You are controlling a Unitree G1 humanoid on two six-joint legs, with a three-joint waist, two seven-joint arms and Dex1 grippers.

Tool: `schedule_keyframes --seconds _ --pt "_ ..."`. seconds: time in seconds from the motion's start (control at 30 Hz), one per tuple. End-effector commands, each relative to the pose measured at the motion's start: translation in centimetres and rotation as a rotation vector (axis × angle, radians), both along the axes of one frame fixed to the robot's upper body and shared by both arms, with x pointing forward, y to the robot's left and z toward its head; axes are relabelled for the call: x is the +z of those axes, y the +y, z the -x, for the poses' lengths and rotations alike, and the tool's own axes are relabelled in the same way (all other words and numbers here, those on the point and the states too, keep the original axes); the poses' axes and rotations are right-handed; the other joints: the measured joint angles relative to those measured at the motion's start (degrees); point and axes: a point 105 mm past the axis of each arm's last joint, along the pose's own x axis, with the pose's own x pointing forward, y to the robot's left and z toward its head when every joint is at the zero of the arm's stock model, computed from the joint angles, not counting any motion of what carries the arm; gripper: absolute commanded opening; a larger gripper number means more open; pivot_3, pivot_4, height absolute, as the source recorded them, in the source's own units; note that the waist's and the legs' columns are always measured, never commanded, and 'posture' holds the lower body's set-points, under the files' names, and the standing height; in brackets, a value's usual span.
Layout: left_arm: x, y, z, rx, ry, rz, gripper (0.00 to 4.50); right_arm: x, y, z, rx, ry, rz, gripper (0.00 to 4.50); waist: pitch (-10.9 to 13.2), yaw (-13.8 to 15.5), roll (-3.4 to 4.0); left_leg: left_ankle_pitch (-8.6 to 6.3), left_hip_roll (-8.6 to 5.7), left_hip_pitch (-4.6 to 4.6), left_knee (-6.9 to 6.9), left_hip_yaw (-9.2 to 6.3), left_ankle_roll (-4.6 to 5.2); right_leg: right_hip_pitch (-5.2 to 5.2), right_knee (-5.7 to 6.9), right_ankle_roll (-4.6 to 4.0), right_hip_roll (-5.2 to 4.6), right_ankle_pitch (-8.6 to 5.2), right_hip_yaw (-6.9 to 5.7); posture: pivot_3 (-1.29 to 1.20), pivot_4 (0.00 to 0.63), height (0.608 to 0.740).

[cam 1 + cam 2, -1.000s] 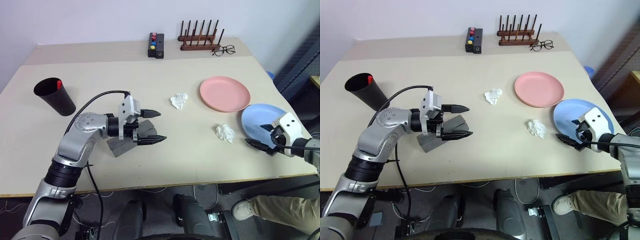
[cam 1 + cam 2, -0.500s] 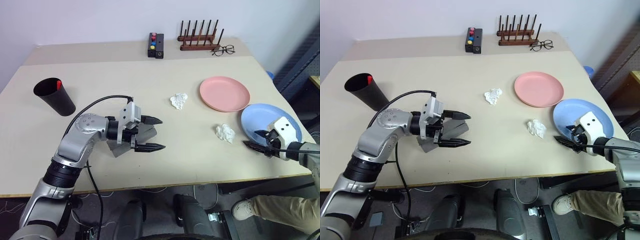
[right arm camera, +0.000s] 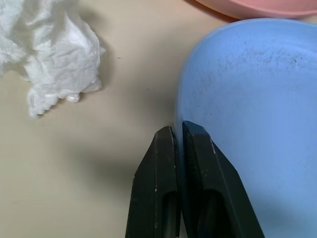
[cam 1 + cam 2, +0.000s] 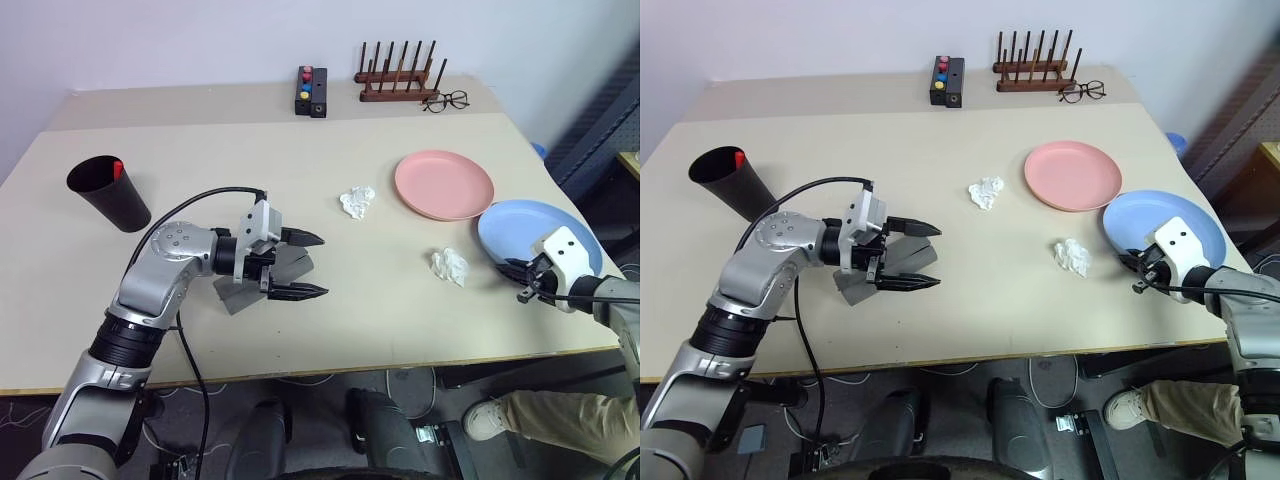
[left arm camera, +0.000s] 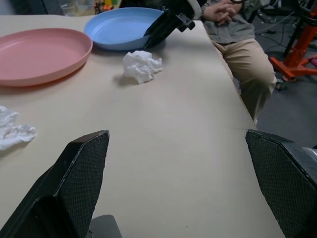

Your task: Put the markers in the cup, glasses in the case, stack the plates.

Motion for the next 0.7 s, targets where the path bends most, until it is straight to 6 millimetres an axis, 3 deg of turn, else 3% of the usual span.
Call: schedule_keyframes --seconds 0.03,0.27,0.43,0.7 --pt "0.8 -0.4 -0.2 -0.012 -0.054 0.005 4.5 0.9 -1.3 -0.4 -0.055 -0.019 0.082 0.04 0.0 0.0 0.0 0.0 0.0 0.0 0.0 0.0 0.0 0.0 0.0 0.0 0.0 0.0 0.0 0.0 0.15 0.74" --pt "0.8 -0.5 -0.4 -0.007 -0.059 0.011 4.5 3.1 -1.0 -0.7 -0.061 -0.039 0.15 0.04 0.0 0.2 0.02 0.0 0.0 -0.01 -0.01 -0.01 0.0 0.0 0.0 0.0 0.0 0.0 0.0 0.0 0.15 0.74" --pt "0.8 -0.5 -0.4 -0.008 -0.061 0.013 4.5 5.3 0.4 -2.4 -0.019 -0.132 0.158 0.04 0.0 -0.2 0.06 0.0 0.0 -0.01 -0.02 0.0 0.0 -0.01 -0.01 0.0 0.0 0.0 0.0 0.0 0.15 0.74" --pt "1.0 -0.3 -0.7 0.045 -0.077 0.032 4.5 7.1 2.6 -4.9 0.062 -0.205 0.178 0.04 0.1 -0.1 0.08 0.0 0.0 -0.04 -0.09 0.0 0.0 -0.05 -0.03 0.0 0.0 0.0 0.0 0.0 0.15 0.74"
